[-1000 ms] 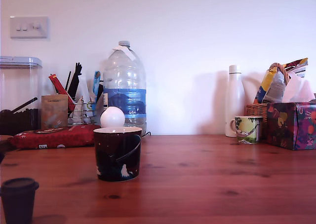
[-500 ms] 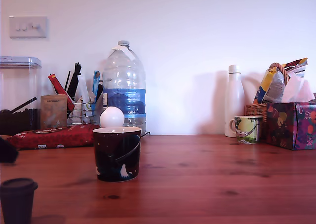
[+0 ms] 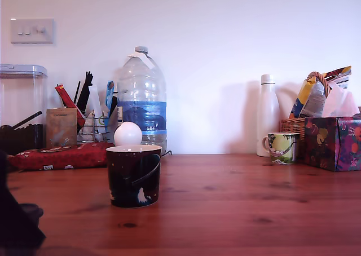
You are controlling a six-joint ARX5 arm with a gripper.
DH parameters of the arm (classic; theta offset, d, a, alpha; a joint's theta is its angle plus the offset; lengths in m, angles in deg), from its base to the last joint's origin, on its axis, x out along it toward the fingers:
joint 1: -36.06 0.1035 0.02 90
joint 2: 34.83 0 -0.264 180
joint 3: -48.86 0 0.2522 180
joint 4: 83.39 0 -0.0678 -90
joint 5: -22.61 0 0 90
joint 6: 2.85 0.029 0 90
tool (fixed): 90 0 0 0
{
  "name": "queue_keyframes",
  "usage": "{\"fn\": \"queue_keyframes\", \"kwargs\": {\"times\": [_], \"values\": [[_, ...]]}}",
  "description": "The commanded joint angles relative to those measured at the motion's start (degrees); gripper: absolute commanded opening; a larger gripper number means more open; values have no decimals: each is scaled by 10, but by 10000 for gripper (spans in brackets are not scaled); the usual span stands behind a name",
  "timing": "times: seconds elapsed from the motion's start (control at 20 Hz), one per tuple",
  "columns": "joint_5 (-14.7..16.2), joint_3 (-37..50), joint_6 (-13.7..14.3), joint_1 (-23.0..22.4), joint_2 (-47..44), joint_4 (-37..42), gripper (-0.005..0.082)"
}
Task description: Pick up the coffee capsules from the table one by one and drop them inside the nearest coffee cup
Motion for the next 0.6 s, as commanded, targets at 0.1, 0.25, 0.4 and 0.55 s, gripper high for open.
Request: {"fn": "queue_keyframes", "kwargs": {"times": [0.1, 0.25, 0.4, 0.55], "values": [[0, -9, 7, -2, -51, 10, 742], [0, -14, 7, -2, -68, 12, 677], [0, -14, 7, -2, -68, 12, 460], [0, -14, 7, -2, -66, 12, 239]]}}
